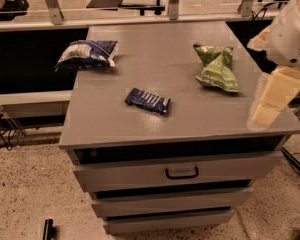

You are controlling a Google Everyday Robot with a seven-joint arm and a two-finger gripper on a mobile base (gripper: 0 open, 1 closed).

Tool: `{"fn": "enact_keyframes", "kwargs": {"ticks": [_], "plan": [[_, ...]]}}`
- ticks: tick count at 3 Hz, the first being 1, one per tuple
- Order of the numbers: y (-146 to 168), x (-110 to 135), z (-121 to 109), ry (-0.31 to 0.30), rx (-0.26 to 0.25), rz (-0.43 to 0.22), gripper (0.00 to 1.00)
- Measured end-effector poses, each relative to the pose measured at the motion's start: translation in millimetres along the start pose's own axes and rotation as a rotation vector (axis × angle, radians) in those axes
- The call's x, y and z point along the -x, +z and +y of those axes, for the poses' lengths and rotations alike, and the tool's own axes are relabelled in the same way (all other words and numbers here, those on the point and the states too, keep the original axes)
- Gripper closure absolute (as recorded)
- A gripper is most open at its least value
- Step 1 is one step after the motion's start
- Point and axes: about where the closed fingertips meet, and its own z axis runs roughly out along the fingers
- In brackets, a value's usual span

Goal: Move rxbar blueberry near blue chip bag

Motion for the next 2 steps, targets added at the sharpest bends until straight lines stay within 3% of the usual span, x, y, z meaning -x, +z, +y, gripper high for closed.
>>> {"fn": "enact_keyframes", "kwargs": {"ticks": [2], "plan": [[32.5, 81.9, -14.1, -0.065, 0.045, -0.126, 0.0]]}}
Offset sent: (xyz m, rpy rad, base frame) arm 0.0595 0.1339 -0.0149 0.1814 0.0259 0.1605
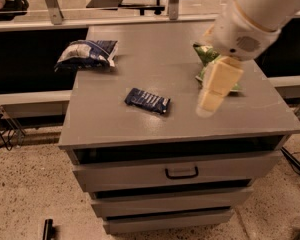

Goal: Move rxbar blueberry near blue chip bag

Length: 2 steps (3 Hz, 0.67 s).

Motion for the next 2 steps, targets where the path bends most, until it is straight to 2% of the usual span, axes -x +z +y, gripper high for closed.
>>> {"fn": "enact_keyframes", "kwargs": {"ticks": [1, 2], "plan": [[27.5, 26.5, -11.3, 0.001, 0.036, -0.04, 0.0], [54.3, 35.5, -25.1, 0.035, 0.063, -0.059, 0.0]]}}
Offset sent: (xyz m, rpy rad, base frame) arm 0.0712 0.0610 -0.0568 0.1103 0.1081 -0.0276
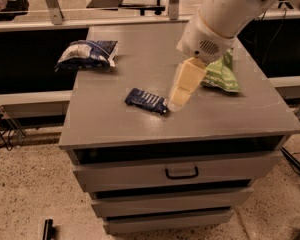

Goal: Move rxbar blueberry near blue chip bag

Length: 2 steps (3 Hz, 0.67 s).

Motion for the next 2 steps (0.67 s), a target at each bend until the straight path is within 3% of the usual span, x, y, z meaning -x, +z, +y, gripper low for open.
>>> {"fn": "enact_keyframes", "kwargs": {"ticks": [2], "plan": [[57.8, 4.5, -13.2, 0.057, 0.029, -0.063, 0.0]]}}
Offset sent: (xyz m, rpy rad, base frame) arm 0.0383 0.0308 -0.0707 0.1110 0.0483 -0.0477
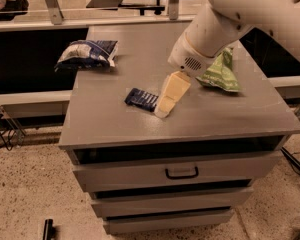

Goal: Move rxbar blueberry near blue chip bag

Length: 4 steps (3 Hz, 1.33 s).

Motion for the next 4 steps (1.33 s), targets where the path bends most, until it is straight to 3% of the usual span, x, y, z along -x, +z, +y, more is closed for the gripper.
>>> {"fn": "enact_keyframes", "kwargs": {"ticks": [1, 2, 3, 4], "plan": [[25.4, -0.5, -6.7, 0.001, 0.01, -0.007, 0.0], [44.6, -5.1, -11.5, 0.006, 0.024, -0.005, 0.17], [57.0, -8.8, -13.1, 0.009, 0.037, 0.0, 0.4], [59.3, -10.7, -13.8, 0.011, 0.042, 0.003, 0.71]]}}
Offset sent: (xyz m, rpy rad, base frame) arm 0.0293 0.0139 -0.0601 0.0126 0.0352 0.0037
